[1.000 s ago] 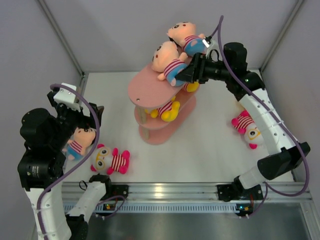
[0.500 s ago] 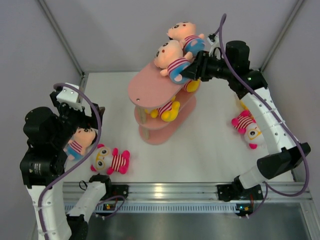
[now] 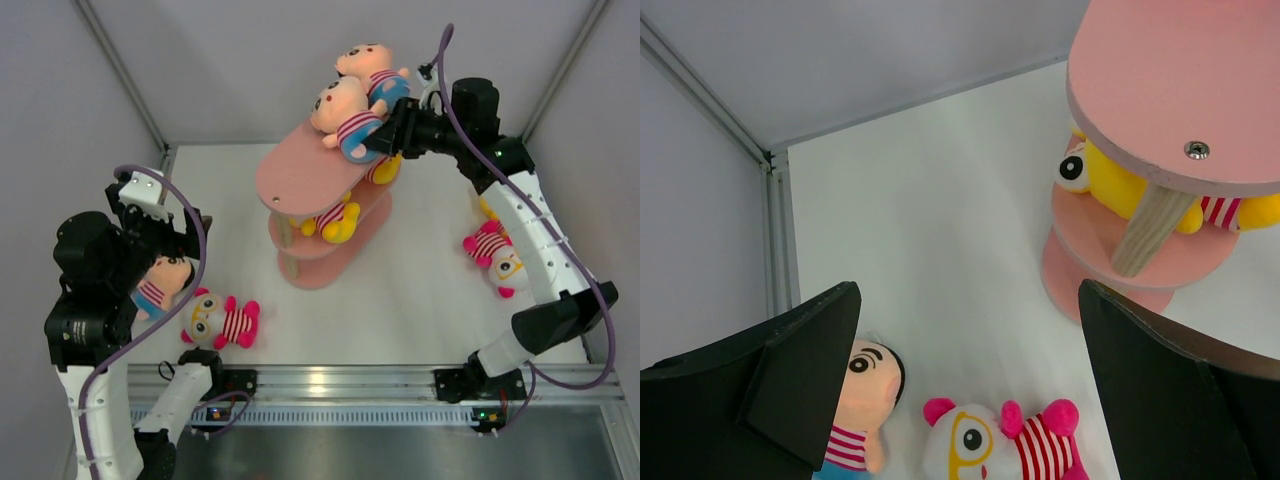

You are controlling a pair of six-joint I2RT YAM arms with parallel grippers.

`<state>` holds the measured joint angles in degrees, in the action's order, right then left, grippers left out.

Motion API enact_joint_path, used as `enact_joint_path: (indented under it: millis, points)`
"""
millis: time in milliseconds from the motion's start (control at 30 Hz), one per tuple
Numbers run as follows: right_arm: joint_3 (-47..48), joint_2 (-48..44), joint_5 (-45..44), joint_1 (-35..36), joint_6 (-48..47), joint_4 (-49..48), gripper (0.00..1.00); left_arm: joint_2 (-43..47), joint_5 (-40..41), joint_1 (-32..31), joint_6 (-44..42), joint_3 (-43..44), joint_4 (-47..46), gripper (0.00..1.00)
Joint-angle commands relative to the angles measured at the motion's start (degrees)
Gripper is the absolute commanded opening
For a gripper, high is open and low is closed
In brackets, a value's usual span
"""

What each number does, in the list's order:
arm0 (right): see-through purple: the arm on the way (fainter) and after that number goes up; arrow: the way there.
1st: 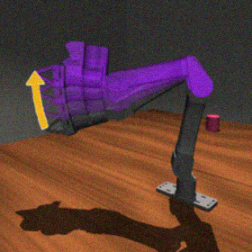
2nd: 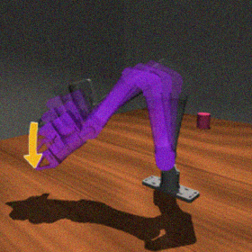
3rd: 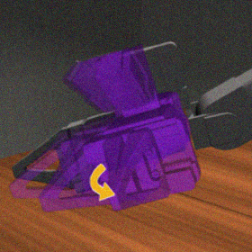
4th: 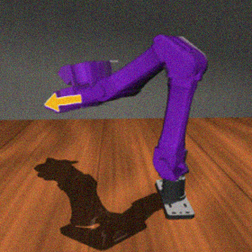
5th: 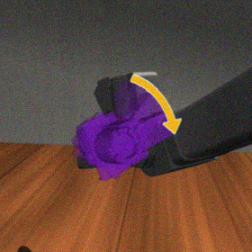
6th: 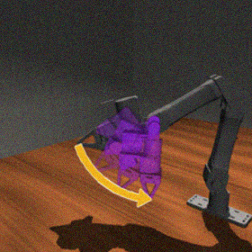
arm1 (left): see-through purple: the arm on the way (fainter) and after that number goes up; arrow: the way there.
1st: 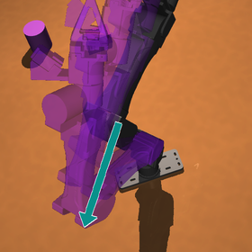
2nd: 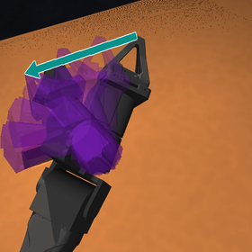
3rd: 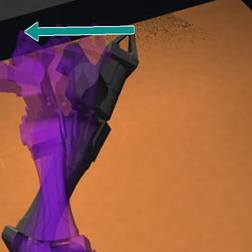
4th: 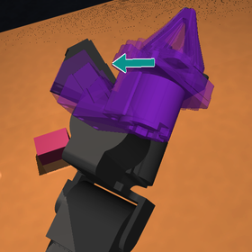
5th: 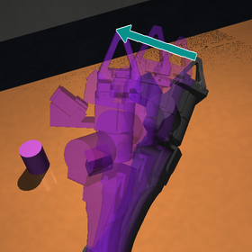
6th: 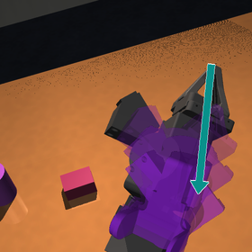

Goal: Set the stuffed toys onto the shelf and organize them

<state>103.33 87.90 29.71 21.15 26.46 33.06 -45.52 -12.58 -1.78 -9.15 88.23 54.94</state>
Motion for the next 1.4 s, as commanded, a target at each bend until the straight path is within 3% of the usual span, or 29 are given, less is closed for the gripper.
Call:
enact_joint_path:
  millis: [0, 67, 200, 300, 533, 767, 867, 1067, 1367]
  points:
    - [3.4, 1.7, -2.1, -1.6, -1.8, 1.0, 0.52, 0.2, -0.3, -0.1, -0.6, -0.2, -1.0, 0.96]
    - [4.4, 2.5, -0.7, -1.7, -2.0, 1.1, 0.51, 0.3, -0.3, 0.0, -0.6, -0.3, -1.0, 0.96]
    - [4.1, 3.0, 4.6, -1.7, -3.1, -0.8, 0.12, 0.4, -0.3, 0.0, -0.7, -0.5, -1.0, 0.96]
    - [2.0, 1.6, 9.4, -1.6, -4.3, -2.7, 0.00, 0.5, -0.3, -0.1, -0.8, -0.6, -0.9, 0.96]
    - [0.3, 0.3, 19.7, -0.1, -6.7, -4.4, 0.00, -0.1, -1.2, 0.0, -0.3, -0.3, -1.0, 0.96]
    - [2.0, 2.4, 20.4, 0.6, -7.8, -1.9, 0.00, 0.3, -1.0, 0.0, -0.4, -0.3, -1.0, 0.96]
    - [1.9, 2.5, 17.5, 0.6, -8.4, -0.6, 0.22, 0.3, -1.1, 0.0, -0.4, -0.4, -1.0, 0.96]
    - [1.5, 0.0, 10.8, 0.5, -9.9, 2.1, 0.55, 0.6, -1.0, 0.0, -0.8, -0.9, -0.9, 0.96]
    - [2.6, -5.2, -5.9, 0.5, -10.6, 7.3, 0.76, 1.0, -1.0, 0.0, -1.1, -1.6, -1.0, 0.97]
